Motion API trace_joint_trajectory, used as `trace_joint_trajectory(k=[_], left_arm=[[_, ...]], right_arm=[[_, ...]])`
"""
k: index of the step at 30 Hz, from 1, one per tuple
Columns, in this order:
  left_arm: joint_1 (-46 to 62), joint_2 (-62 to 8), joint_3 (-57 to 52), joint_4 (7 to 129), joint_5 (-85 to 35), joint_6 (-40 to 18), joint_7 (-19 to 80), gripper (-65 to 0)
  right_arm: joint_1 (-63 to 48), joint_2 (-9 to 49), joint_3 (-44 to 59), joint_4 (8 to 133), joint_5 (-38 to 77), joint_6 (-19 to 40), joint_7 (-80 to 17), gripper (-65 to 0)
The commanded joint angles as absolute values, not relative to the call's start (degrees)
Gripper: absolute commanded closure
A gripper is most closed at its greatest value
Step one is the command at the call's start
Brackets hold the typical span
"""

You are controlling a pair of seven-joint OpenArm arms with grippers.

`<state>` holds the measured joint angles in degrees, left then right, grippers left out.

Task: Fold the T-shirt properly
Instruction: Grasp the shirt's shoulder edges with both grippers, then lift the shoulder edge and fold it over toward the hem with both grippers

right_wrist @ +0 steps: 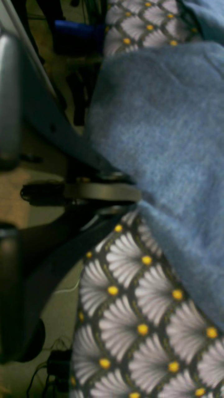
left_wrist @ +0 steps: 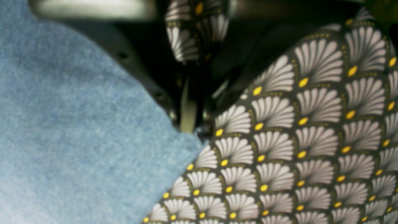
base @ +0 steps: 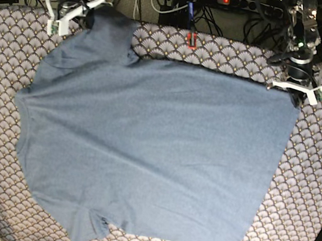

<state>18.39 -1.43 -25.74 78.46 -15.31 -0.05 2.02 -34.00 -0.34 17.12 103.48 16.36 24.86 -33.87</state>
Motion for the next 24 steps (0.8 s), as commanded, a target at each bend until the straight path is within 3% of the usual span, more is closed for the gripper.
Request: trace_joint_trajectory(k=[1,13,24], left_arm=[[18.9,-1.6,-25.6,79.0,-15.5,-0.2,3.8,-1.2],[15.6,-4.7,-23.9,87.6,-14.9,-0.2,15.6,-0.4],[8.5,-8.9,-20.9,88.0,-14.8,0.0,22.5,-0.4]], right_arm=[[-34.2,0.0,17.4,104.2,16.7,25.5,-33.3,0.0],[-28.4,5.5,17.5,104.7,16.7,25.5,-33.5,0.0],[-18.3,9.8,17.2,104.1,16.6,25.3,-34.1,0.0]])
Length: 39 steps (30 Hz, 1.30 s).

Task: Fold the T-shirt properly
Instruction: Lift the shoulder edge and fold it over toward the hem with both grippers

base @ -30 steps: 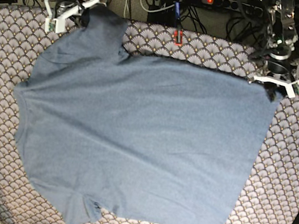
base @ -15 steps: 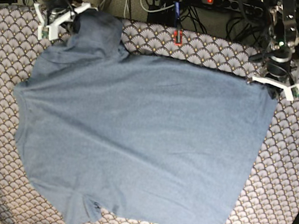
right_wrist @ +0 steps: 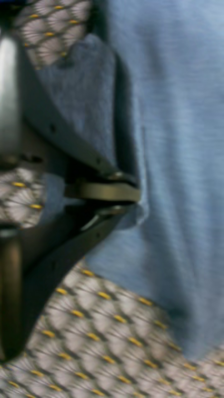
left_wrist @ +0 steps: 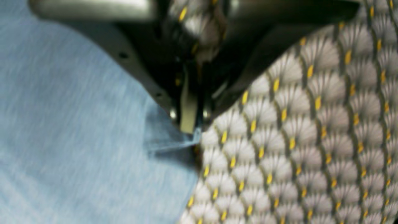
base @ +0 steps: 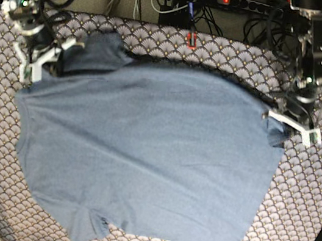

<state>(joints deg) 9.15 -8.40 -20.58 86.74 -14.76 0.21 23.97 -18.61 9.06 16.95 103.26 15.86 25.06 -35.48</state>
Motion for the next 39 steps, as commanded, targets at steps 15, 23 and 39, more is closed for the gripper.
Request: trace_joint_trajectory(k=[15,23,39], left_arm=[[-8.8,-9.6,-20.5,81.3,-14.7,-0.1,31.0,-0.4],[-18.9,-9.5,-18.7,67.3,-5.4,-0.3,30.4,-0.4],[-22.9,-9.7,-14.0,64.0,4.3,-0.3,24.0,-0.4]], right_arm=[[5.1,15.2,14.6,90.2,16.6,25.3,-43.6,0.0],[17.3,16.6,10.0,76.2,16.6,25.3,-42.2,0.0],[29.9,19.4,-5.1,57.3,15.3,25.2,-30.8,0.0]])
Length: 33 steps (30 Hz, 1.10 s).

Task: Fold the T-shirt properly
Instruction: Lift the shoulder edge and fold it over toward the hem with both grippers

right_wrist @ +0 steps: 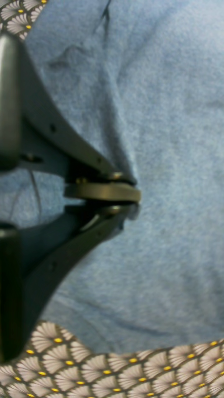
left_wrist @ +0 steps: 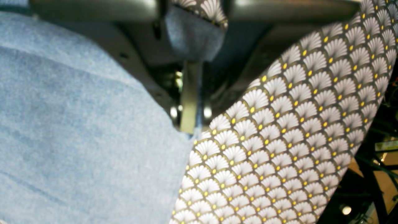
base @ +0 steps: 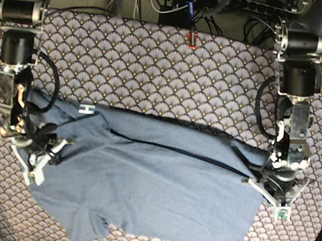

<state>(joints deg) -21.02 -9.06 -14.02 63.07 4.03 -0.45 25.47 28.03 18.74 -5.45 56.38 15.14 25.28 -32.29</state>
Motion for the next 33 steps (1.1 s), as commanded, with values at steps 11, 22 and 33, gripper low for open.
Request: trace_joint_trajectory(k=[11,22,33], left_arm=[[-23.4,-9.7,-14.0,60.5,4.3,-0.3,23.8,-0.4],[-23.4,-10.9,-14.1,60.5,4.2,-0.3,23.7,-0.4],[-23.4,-10.9,-14.3,60.5,4.0,-0.3,23.7,-0.4]], right_arm=[[32.5,15.3,-8.1,53.5,-5.0,25.2,-24.2,0.0],[39.3,13.6,-8.0,45.8,-8.0,25.2,-23.0,0.0],[40.9,13.0,-8.0,42.6,-8.0,25.1,-21.1,0.0]])
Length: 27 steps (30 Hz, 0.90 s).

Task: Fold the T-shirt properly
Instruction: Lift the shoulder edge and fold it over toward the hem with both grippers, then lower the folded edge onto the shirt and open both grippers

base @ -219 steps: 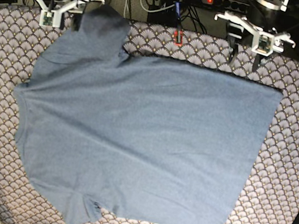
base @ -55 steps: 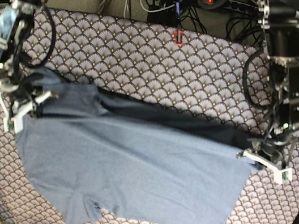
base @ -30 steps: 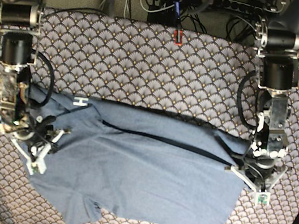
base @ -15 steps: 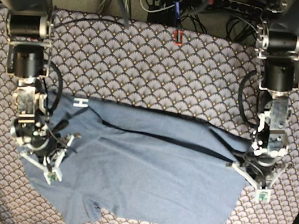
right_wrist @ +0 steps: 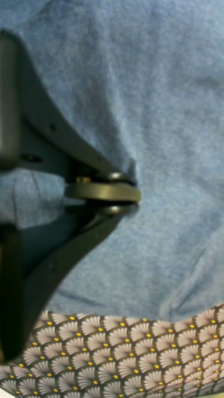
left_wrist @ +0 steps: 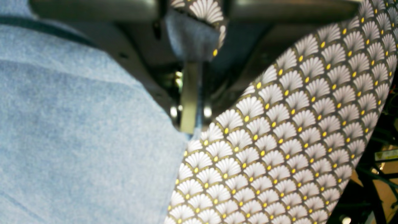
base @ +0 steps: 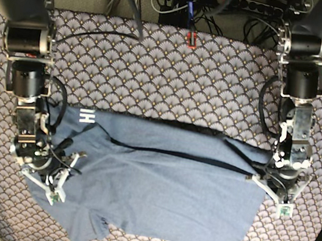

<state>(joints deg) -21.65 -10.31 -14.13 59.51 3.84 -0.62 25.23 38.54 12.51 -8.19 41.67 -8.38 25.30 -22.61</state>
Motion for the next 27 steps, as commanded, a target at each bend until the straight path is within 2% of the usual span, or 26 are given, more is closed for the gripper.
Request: trace_joint_trajectory(k=[1,7,11,24,25,27], left_arm=[[-23.4,-10.9,-14.3,60.5,4.0,-0.3,23.7,-0.4],[-23.9,-10.9,-14.2,60.5,4.2,-0.3,23.7,-0.4],[-24.1,-10.9,-14.3,60.5,4.2,-0.3,23.7,-0.4],[-24.2,-10.9,-14.3,60.5,4.2,-0.3,23.6,-0.6],[-24.2,-10.9,-14.4,60.5,4.2,-0.3,23.6,-0.9],[-24.2,-10.9,-14.4,60.5,4.0,-0.3,23.8,-6.3]], right_arm=[[40.9,13.0,-8.0,42.6,-8.0,25.1,-21.1,0.0],[42.7,13.0,-8.1,42.5,-8.1,24.8,-21.1,0.0],[43.6,13.0,-8.2,42.4,-8.1,22.2,-21.1,0.0],[42.1,13.0,-8.2,42.4,-8.1,22.1,-21.6,0.0],[42.1,13.0,-8.2,42.4,-8.1,22.0,-21.7,0.0],[42.1,13.0,-8.2,42.4,-8.1,22.0,-21.8,-4.0]])
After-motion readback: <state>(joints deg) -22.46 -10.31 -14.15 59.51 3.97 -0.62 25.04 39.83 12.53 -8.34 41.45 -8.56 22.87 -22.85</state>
